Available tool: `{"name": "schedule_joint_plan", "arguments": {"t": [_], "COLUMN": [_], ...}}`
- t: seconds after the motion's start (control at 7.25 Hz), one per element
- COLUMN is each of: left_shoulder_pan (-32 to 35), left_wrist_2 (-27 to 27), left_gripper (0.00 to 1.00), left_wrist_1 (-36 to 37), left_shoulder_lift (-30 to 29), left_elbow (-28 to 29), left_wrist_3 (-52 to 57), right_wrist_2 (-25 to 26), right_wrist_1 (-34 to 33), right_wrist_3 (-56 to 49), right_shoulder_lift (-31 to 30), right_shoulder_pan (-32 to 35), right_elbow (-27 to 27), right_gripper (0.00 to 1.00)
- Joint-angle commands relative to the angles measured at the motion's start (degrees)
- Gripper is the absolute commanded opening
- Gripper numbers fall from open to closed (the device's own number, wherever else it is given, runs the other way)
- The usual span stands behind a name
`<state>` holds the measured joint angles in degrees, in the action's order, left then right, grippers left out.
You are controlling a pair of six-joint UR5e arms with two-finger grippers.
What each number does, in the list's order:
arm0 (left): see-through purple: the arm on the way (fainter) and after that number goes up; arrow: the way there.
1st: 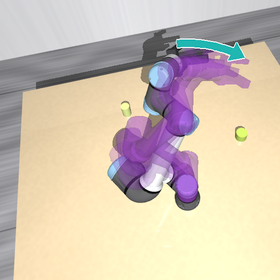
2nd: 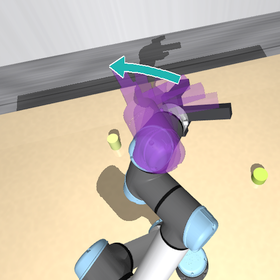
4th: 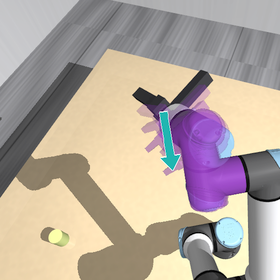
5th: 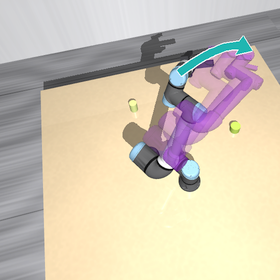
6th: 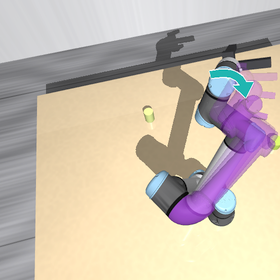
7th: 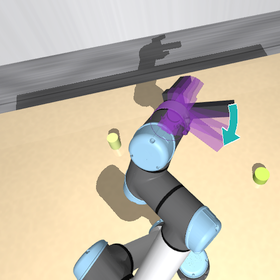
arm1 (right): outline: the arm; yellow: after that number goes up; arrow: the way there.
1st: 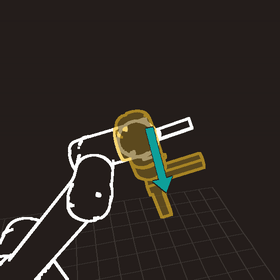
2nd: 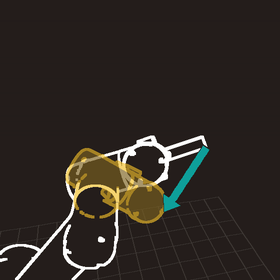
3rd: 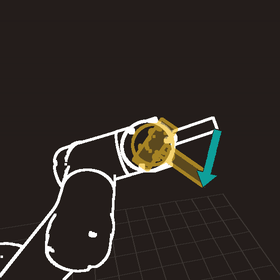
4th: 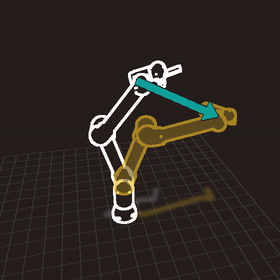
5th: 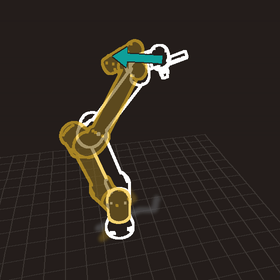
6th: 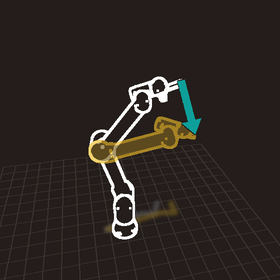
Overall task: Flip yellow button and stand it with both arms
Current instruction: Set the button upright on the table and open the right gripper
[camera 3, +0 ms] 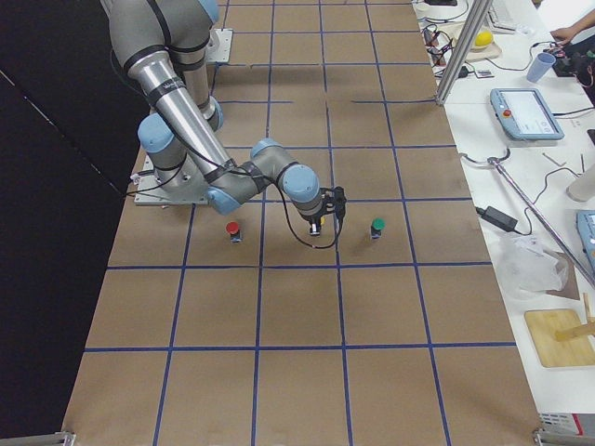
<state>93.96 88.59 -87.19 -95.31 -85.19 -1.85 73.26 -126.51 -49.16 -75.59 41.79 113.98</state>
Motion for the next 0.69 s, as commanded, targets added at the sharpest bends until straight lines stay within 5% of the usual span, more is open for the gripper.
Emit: {"name": "schedule_joint_plan", "arguments": {"t": [0.0, 0.55], "left_shoulder_pan": [0.0, 0.0], "left_wrist_2": [0.0, 0.0], "left_gripper": [1.0, 1.0], "left_wrist_1": [0.0, 0.0], "left_shoulder_lift": [0.04, 0.04], "left_elbow": [0.02, -0.07], "left_wrist_3": [0.0, 0.0], "right_wrist_2": [0.04, 0.21], "right_wrist_1": [-0.05, 1.8], "right_wrist_3": [0.03, 0.11], "right_shoulder_lift": [0.18, 0.01], "right_shoulder_pan": [-0.04, -0.04], "right_elbow": [0.01, 0.1], "right_gripper": [0.18, 0.2]}}
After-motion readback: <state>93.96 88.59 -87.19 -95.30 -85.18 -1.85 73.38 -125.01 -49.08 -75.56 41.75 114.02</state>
